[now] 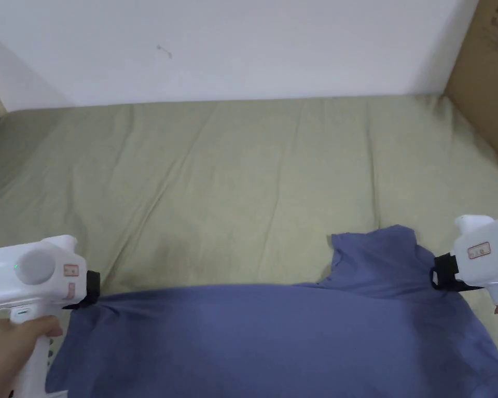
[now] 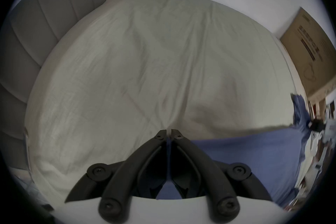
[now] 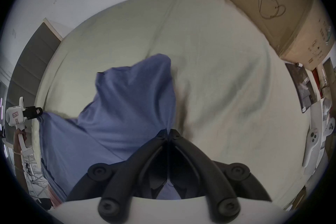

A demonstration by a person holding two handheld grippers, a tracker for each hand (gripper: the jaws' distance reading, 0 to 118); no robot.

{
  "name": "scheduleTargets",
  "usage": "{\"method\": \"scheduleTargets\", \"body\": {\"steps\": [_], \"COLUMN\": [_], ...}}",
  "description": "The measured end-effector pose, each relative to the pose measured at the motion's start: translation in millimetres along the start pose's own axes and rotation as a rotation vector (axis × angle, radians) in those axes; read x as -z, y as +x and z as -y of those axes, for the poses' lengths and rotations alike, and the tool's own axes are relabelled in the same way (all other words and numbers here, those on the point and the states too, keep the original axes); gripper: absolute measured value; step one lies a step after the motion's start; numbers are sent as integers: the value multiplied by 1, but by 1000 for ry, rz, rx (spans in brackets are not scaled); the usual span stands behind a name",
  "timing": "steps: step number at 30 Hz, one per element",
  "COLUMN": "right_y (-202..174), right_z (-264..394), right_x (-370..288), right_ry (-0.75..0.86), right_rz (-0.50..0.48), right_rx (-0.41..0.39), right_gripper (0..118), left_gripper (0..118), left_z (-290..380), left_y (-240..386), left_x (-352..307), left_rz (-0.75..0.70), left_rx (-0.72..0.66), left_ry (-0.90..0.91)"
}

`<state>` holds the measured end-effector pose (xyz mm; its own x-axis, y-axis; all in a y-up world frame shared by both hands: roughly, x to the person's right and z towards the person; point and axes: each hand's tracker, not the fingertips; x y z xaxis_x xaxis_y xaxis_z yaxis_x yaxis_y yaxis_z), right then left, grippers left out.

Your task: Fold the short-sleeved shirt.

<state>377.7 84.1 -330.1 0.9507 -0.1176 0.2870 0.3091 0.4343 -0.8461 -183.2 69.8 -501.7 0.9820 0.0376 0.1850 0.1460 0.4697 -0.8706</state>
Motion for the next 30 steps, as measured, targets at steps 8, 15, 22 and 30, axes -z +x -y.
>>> {"method": "scheduleTargets", "body": {"steps": [8,15,22,30], "right_y": [-8,-3,1,-17], "right_z": [72,203,317,324], "right_x": [-124,-192,-159,-177], "right_ry": [117,108,-42,71], "right_rz": [-40,-57,-20,36], "right_rx": [-39,-46,16,36], "right_gripper": [0,0,0,79], "left_gripper": [2,2,3,109], "left_z": [69,173,261,276], "left_y": [-16,-67,-78,-70], "left_x": [-138,-198,-163,-182], "left_rz": [48,123,114,123], "left_rx": [53,-23,-14,-123], "left_ry": [156,172,26,73]}}
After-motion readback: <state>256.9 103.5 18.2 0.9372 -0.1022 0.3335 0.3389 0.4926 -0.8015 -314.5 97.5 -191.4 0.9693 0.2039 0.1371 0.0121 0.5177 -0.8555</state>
